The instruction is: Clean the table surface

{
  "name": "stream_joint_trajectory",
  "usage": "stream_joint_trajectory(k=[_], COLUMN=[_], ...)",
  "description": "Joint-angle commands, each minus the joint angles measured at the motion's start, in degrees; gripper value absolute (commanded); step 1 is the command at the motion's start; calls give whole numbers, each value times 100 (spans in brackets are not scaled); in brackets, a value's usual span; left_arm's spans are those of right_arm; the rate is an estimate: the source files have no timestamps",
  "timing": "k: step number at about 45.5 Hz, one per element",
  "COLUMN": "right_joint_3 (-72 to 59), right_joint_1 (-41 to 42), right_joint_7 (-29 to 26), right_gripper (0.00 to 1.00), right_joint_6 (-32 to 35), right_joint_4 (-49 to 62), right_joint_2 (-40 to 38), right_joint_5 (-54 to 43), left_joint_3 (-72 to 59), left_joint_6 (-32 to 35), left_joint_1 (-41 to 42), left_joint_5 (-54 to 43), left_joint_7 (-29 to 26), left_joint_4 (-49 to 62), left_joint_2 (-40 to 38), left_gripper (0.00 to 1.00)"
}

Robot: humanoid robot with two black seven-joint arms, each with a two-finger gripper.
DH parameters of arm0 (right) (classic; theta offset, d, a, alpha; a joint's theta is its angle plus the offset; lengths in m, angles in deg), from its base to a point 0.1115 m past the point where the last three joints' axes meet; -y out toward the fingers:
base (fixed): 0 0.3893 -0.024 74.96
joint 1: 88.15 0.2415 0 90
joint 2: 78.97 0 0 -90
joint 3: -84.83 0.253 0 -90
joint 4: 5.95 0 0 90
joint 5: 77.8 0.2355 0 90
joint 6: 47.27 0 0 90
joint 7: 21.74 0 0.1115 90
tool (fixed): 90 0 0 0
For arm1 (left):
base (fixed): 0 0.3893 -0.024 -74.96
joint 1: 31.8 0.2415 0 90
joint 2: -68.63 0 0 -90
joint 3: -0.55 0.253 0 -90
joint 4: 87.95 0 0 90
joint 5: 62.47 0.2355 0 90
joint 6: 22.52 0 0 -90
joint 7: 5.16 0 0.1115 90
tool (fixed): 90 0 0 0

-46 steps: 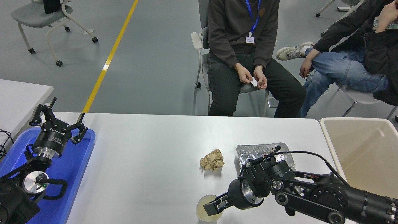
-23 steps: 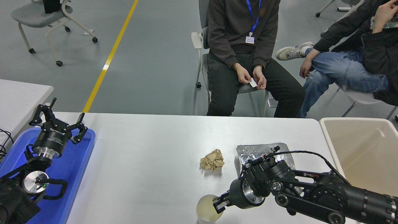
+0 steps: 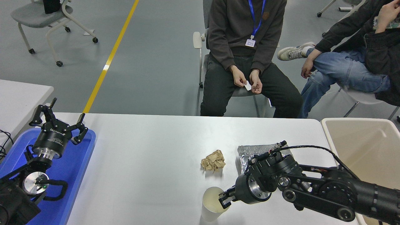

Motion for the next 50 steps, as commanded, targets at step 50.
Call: stream_joint_trajectory(k=[50], right_joint_3=[215], right_joint_1=[2891], right_joint_7=[-81], right_gripper=[0], right_joint_6=[964], right_joint_4=[-124], right_joint_2=[-2159], right_joint_5=[2370], left_joint_3=[0], left_joint_6=[0], left_joint_1=[0], left_joint_5=[0], left_joint_7=[-1], left_joint_4=[0], left_joint_2=[0], left_gripper=[100])
